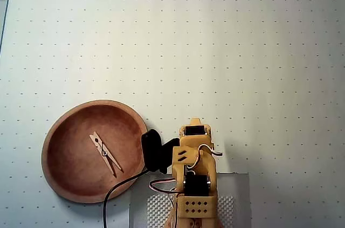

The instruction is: Grasp a clothespin and put it in the bowl.

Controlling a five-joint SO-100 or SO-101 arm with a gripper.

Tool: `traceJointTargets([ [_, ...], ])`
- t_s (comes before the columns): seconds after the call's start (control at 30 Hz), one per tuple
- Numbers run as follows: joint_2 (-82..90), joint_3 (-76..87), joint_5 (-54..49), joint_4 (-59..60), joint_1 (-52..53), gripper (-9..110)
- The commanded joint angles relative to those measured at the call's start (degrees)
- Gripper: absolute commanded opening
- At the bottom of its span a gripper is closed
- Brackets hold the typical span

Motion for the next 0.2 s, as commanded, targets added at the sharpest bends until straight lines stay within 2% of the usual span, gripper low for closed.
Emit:
traceJointTargets([
  [0.0, 0.70, -0.97, 0.00, -0.09, 0.62, -3],
  [0.17, 0.70, -0.97, 0.00, -0.09, 0.62, -3],
])
